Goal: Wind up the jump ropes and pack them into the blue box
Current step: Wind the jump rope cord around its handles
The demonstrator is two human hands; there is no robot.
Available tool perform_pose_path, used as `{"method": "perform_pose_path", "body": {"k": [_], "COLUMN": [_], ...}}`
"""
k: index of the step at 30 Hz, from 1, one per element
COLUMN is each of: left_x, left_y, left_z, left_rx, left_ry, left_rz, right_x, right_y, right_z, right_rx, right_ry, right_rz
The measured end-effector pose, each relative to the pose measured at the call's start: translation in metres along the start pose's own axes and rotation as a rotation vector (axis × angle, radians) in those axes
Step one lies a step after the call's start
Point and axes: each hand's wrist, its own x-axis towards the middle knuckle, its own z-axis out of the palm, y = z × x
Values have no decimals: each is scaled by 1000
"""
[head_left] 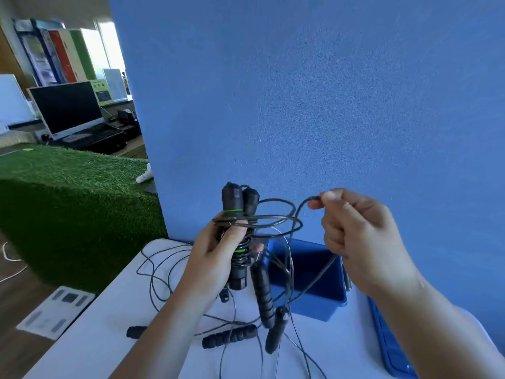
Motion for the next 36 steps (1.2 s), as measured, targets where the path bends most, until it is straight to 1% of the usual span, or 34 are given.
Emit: {"method": "perform_pose_path", "body": {"k": [2,4,8,12,15,17,20,22,29,33,36], "left_x": [0,0,-1,-2,-2,-2,-6,-8,-12,-13,-13], "left_y": [0,-1,1,-3,-8,-10,-15,-19,-32,-34,-30], "left_z": [0,0,3,5,6,6,6,7,9,11,9], "left_rx": [-4,-5,-9,9,14,33,68,95,154,178,142], "left_ry": [-8,-15,-19,-69,-71,-98,-173,-195,-244,-234,-169], "left_rz": [5,3,1,0,-11,-19,-79,-111,-128,-129,-135], "right_x": [1,0,-1,0,-1,-2,-1,0,0,-1,-3], "right_y": [0,0,-5,-7,-8,-10,-13,-14,-15,-15,-11], "right_z": [0,1,2,2,2,2,3,2,-2,-8,-21], "right_rx": [21,-17,117,87,100,110,154,182,233,219,155], "right_ry": [19,8,9,-32,-46,-27,9,35,98,109,130], "right_rz": [-3,-5,-49,-56,-62,-57,-63,-69,-95,-80,-24]}}
